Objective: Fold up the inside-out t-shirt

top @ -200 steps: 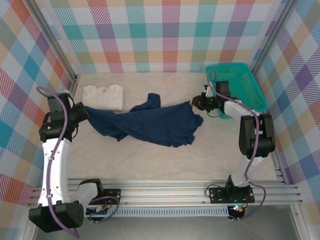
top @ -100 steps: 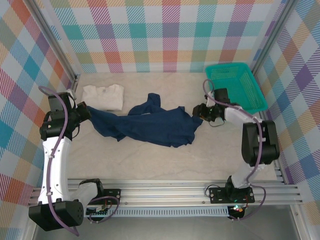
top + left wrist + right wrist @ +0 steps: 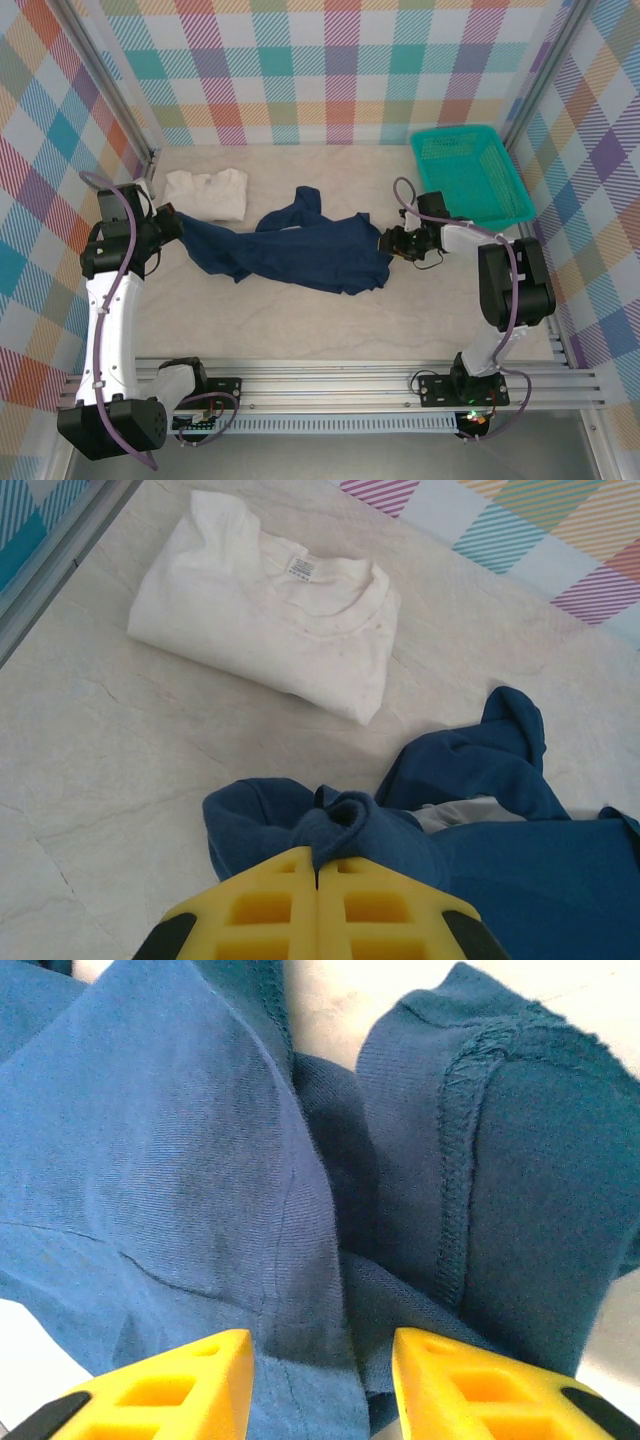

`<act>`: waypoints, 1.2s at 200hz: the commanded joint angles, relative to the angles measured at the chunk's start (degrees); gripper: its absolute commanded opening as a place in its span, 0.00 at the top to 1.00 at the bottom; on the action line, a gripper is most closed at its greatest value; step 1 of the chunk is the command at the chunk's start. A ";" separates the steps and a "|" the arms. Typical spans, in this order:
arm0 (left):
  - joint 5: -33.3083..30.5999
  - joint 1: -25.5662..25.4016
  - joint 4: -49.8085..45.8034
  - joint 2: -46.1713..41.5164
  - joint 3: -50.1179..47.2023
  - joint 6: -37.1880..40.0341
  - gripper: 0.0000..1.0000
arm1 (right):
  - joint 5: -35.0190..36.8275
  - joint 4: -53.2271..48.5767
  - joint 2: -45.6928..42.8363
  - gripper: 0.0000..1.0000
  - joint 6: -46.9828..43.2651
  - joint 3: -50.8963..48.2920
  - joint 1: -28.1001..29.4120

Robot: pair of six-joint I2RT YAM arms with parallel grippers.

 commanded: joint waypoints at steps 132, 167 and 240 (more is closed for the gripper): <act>0.70 0.87 1.91 -0.62 -1.00 -0.64 1.00 | -6.31 4.95 5.02 0.79 1.06 4.01 0.99; 0.97 0.86 2.00 -0.57 -1.00 -0.71 1.00 | -4.42 4.66 3.72 0.94 0.76 4.46 1.04; 4.56 0.83 2.39 -1.05 0.53 -3.20 1.00 | -0.46 1.97 -10.87 1.00 -1.98 8.61 -0.81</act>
